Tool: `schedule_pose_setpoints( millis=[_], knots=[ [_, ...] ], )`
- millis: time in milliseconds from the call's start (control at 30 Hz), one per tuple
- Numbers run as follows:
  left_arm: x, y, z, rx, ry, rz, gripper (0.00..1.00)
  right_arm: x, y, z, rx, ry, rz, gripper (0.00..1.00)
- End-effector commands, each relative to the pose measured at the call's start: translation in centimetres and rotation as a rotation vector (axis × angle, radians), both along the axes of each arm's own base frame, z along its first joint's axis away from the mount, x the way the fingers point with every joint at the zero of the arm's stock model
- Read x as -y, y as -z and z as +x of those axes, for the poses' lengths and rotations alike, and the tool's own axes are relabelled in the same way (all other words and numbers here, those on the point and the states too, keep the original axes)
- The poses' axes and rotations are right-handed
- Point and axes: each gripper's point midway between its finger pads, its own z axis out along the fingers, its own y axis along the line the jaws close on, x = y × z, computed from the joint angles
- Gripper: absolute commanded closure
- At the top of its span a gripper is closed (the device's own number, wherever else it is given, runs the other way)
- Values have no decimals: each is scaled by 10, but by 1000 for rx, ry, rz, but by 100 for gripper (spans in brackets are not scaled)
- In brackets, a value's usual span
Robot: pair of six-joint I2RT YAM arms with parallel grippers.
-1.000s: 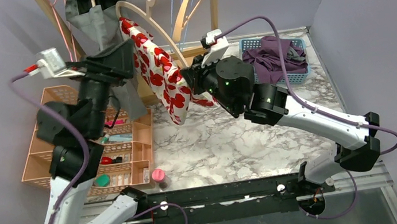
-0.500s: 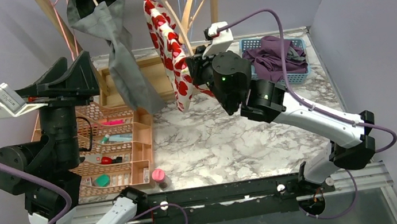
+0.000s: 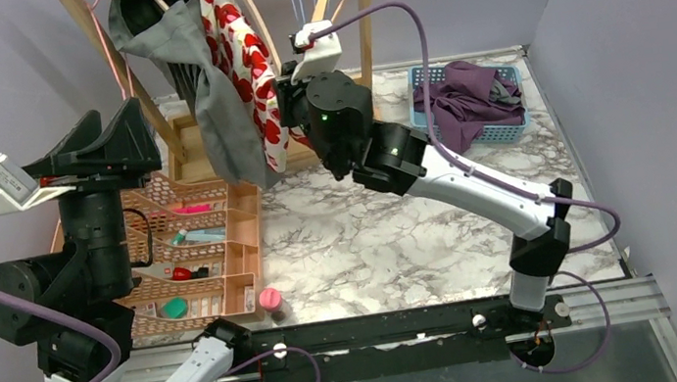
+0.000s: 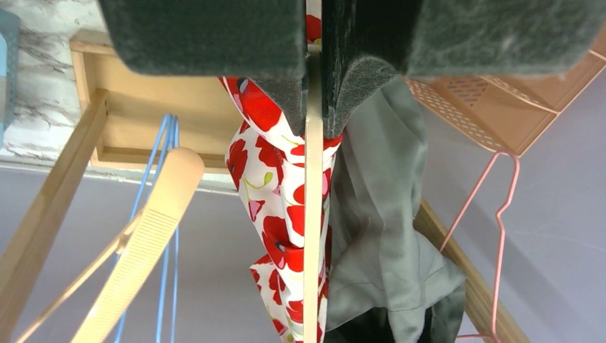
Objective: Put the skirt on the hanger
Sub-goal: Place the hanger at the clothesline.
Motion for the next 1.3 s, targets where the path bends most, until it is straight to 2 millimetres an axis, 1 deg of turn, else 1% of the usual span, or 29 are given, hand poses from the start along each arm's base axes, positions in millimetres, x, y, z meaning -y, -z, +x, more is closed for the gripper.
schedule_pose_setpoints(
  millis=[0, 133, 200, 300, 400, 633, 800, 833, 933, 1033, 1100, 1167, 1267],
  knots=[
    [-15, -2, -11, 13, -57, 6, 33, -7, -46, 6, 96, 10, 108, 99],
    [-18, -2, -16, 14, -59, 20, 33, -26, -38, 20, 76, -41, 93, 99],
    [-20, 0, -19, 12, -63, 23, 33, -37, -27, 27, 61, -76, 80, 99],
    [-22, 1, -22, 12, -68, 21, 33, -46, -13, 35, 35, -102, 70, 99],
    [-23, 3, -23, 10, -70, 22, 33, -53, -5, 42, 23, -122, 62, 99],
    [-23, 8, -20, -9, -73, 31, 33, -63, 5, 56, 20, -166, 42, 99],
    [-22, 9, -18, -13, -77, 37, 33, -74, 13, 61, 20, -239, 7, 99],
    [-22, 9, -18, -12, -77, 37, 33, -75, 15, 62, 22, -246, -1, 98],
    [-22, 9, -17, -15, -79, 39, 33, -83, 16, 59, 43, -295, -27, 89],
    [-21, 10, -15, -20, -80, 44, 33, -92, 14, 49, 67, -374, -48, 78],
    [-20, 10, -15, -21, -78, 46, 33, -95, 11, 43, 80, -415, -51, 70],
    [-19, 10, -14, -23, -76, 49, 33, -92, 4, 36, 90, -438, -39, 64],
    [-18, 11, -14, -24, -72, 54, 32, -79, -16, 24, 103, -454, 4, 55]
  ],
)
